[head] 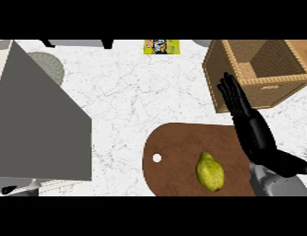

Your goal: Pick the pear from the cutting board and place it in the basket

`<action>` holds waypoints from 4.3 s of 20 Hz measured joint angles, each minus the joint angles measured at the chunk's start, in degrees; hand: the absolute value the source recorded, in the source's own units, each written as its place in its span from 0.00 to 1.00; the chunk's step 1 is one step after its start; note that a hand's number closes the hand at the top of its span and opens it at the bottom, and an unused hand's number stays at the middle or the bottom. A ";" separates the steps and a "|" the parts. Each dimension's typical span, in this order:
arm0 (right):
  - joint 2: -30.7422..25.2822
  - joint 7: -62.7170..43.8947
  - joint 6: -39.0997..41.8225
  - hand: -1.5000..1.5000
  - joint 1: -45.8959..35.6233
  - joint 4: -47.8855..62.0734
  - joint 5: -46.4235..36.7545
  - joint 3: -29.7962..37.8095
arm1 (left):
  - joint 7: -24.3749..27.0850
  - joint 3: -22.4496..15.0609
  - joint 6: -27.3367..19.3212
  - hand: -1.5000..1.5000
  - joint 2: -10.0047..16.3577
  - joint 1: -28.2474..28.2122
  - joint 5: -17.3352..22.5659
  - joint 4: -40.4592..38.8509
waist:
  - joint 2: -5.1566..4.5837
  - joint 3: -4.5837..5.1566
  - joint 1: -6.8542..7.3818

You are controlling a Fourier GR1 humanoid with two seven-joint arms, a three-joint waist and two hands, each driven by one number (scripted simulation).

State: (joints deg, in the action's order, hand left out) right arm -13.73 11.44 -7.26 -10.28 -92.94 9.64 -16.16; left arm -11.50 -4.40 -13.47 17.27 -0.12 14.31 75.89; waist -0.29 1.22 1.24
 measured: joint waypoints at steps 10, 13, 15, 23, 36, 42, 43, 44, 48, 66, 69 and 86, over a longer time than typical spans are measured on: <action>10.92 3.31 18.28 0.00 0.20 -0.64 29.04 2.82 | 4.12 -5.35 12.33 0.50 -1.35 -4.40 3.26 8.48 | 0.23 -1.66 0.17; 10.80 0.08 18.75 0.00 1.38 -4.03 32.22 1.88 | 3.57 -4.98 10.99 0.50 -1.17 -5.36 2.85 9.05 | 0.68 -1.53 -0.79; 8.75 -3.66 17.20 0.00 1.59 -6.62 32.83 2.17 | 3.17 -4.89 10.45 0.50 -0.96 -5.88 2.57 9.43 | 0.84 -1.38 -1.29; -11.02 -12.48 16.64 0.00 0.61 -6.03 22.71 10.25 | 2.24 -5.06 8.58 0.50 -0.09 -7.31 1.27 10.78 | 0.71 -1.43 -2.12; -38.77 -8.79 49.26 0.00 -2.66 11.34 21.43 21.06 | 2.39 -6.06 8.01 0.50 0.04 -6.07 -1.01 10.38 | 0.16 -1.65 -0.68; -42.39 -2.95 59.16 0.00 -4.58 17.95 13.98 20.95 | 2.27 -6.04 7.14 0.50 -0.39 -5.54 -1.62 10.02 | 0.22 -1.68 -0.15; -42.30 -2.11 59.24 0.00 -4.60 18.56 12.37 20.95 | 2.22 -6.04 7.24 0.50 -0.35 -5.57 -1.62 9.98 | 0.27 -1.69 -0.20; -42.14 -1.52 59.26 0.00 -4.69 19.08 10.99 20.75 | 2.46 -6.04 7.48 0.50 -0.33 -5.57 -1.61 9.82 | 0.30 -1.74 -0.20; -40.56 0.75 58.68 0.00 -4.95 20.47 6.70 19.79 | 2.73 -6.00 7.44 0.50 -0.32 -5.68 -2.20 9.63 | 0.44 -1.84 -0.23; -25.64 2.51 51.65 0.00 -4.44 16.93 -1.71 12.46 | 2.18 -4.86 7.84 0.50 -0.05 -6.49 -2.18 9.73 | 0.84 -1.73 -1.08; -24.10 3.80 50.71 0.00 -3.95 16.90 -5.16 10.79 | 1.93 -4.65 7.44 0.50 -0.29 -6.50 -2.41 9.78 | 0.84 -1.73 -1.04; -14.90 7.25 44.29 0.00 -1.12 17.58 -15.18 6.40 | 1.49 -3.76 8.41 0.50 -0.51 -6.37 -3.09 9.31 | 0.94 -1.81 -1.22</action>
State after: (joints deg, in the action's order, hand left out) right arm -28.63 18.69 37.03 -11.40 -75.36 -5.54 -9.76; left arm -10.01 -8.16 -5.06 16.76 -6.49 11.21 85.19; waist 0.65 -0.59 0.02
